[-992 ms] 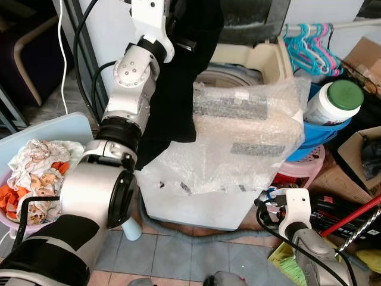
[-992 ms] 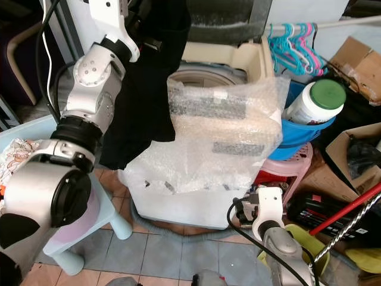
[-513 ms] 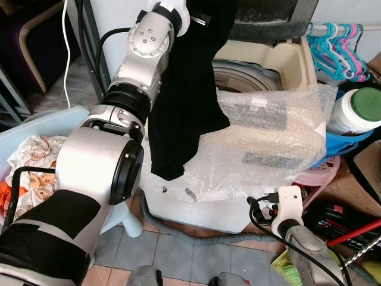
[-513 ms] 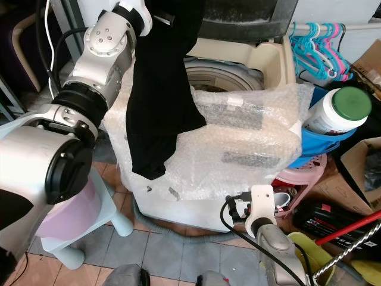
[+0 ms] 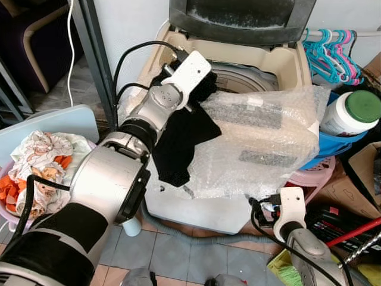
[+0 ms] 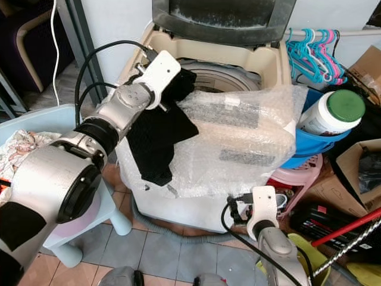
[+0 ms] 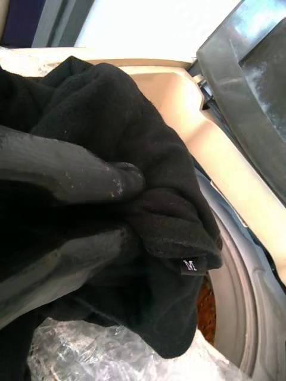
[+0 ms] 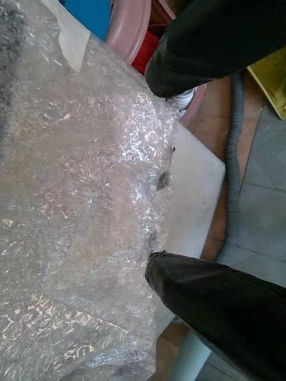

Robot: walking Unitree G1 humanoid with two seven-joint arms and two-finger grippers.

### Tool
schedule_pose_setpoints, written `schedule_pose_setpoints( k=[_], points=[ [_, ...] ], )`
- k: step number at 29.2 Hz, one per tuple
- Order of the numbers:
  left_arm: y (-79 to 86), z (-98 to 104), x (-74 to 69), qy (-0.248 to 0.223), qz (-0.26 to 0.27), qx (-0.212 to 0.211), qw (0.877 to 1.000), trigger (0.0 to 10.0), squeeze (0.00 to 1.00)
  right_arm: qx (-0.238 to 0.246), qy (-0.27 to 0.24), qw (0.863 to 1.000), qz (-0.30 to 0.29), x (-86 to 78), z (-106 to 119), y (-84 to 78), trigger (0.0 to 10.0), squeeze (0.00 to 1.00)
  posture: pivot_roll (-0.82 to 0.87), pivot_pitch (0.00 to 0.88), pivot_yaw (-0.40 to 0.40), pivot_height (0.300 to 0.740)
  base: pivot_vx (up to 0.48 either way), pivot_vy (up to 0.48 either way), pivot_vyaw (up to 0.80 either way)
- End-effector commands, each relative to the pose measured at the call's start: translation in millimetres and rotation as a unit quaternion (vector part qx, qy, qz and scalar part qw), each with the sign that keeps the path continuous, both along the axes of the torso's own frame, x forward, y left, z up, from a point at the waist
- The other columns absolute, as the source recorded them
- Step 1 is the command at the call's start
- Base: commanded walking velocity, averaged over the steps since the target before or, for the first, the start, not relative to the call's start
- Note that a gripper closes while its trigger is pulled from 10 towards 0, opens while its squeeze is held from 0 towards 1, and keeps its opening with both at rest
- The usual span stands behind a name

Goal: Clothes washing

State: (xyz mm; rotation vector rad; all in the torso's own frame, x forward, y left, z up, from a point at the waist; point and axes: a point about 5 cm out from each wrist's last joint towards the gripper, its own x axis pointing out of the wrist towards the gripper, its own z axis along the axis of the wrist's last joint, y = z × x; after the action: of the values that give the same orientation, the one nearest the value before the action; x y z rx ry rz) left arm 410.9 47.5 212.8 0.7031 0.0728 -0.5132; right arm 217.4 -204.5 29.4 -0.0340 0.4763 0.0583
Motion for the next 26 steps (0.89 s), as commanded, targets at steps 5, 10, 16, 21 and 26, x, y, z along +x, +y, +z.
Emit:
schedule_pose_setpoints(
  k=[5,10,16,21,26],
  points=[
    [4.1,-1,-0.5,-0.109,-0.025,0.14,0.984,10.0,1.0,-0.01,-0.003,1.0,-0.005,-2.4,4,-3.4,10.0,0.0,-0.1,0.085,-0.022,0.74,0.0,0.0,0.0],
    [1.5,51,2.7,-0.3,-0.01,0.161,0.94,10.0,1.0,-0.009,-0.003,1.0,-0.005,-2.1,4,-3.8,10.0,0.0,-0.09,0.084,-0.027,0.74,0.0,0.0,0.0],
    [24.1,89,6.5,-0.312,0.04,0.011,0.949,10.0,1.0,-0.008,-0.002,1.0,0.0,0.5,3,-2.9,10.0,0.0,-0.07,0.08,-0.036,0.74,0.0,0.0,0.0],
    [26.5,87,9.6,-0.153,0.017,-0.217,0.964,10.0,1.0,-0.007,0.0,1.0,0.003,2.2,2,-2.4,10.0,0.0,-0.05,0.069,-0.039,0.74,0.0,0.0,0.0],
    [45.1,88,12.1,-0.124,0.038,-0.321,0.938,10.0,1.0,-0.005,0.0,1.0,0.005,3.1,0,1.1,10.0,0.0,-0.04,0.057,-0.026,0.74,0.0,0.0,0.0]
  ],
)
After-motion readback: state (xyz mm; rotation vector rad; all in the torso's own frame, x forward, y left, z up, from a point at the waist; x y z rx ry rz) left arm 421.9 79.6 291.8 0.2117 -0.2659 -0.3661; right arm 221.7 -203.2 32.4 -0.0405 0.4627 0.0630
